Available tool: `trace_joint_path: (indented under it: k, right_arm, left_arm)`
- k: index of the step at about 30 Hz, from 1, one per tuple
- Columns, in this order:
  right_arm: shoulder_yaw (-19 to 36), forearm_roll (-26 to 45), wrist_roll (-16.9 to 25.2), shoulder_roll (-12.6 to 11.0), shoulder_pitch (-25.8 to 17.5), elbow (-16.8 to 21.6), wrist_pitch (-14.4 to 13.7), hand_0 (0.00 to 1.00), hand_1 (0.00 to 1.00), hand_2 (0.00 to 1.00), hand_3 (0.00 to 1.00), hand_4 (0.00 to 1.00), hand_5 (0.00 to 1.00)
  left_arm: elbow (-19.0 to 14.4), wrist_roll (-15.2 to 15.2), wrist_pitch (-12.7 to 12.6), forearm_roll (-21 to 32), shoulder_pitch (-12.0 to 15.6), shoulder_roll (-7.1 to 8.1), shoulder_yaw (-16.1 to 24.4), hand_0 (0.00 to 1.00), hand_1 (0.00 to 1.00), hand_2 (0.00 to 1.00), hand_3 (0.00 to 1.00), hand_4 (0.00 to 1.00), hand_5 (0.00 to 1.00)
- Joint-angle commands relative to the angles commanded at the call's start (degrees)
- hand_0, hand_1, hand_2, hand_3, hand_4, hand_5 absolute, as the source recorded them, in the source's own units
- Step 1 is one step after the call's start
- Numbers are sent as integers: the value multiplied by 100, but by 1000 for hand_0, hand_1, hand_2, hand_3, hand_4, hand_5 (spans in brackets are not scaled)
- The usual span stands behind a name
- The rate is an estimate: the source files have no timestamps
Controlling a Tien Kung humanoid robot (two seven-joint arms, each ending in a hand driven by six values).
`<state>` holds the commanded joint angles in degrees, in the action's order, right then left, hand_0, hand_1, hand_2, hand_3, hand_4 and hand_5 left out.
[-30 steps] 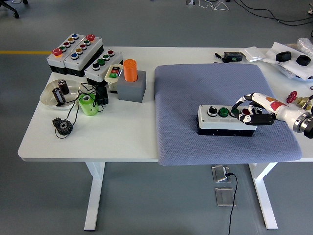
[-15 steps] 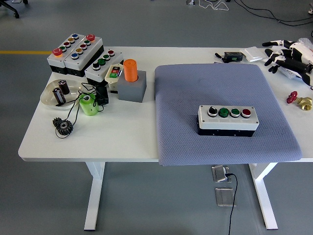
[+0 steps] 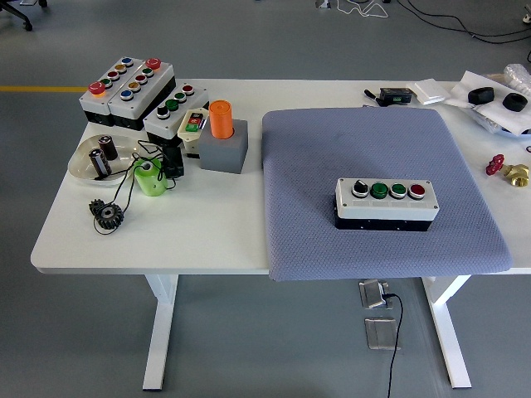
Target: Pick up the button,place it on the desk,press the button,press the button
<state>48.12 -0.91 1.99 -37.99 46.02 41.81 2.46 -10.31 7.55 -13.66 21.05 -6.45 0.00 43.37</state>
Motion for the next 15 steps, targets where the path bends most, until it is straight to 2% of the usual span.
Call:
trace_joint_path:
  k: [4, 7, 15]
  right_arm:
    - [8, 1006, -18, -10, -37, -54, 23, 791, 761, 805, 796, 632, 513]
    - [17, 1467, -27, -9, -48, -81, 35, 799, 763, 805, 793, 641, 524]
    - [-24, 1520, -41, 14, -67, -99, 39, 809, 765, 805, 787, 640, 533]
  left_arm:
    - [0, -7, -4, -15, 3, 0, 7, 684, 756, 780, 598, 397, 936]
    - [0, -7, -4, -4, 5, 0, 3, 684, 756, 780, 600, 397, 937]
    - [0, -7, -8, -25, 25, 0, 31, 684, 756, 780, 601, 398, 937]
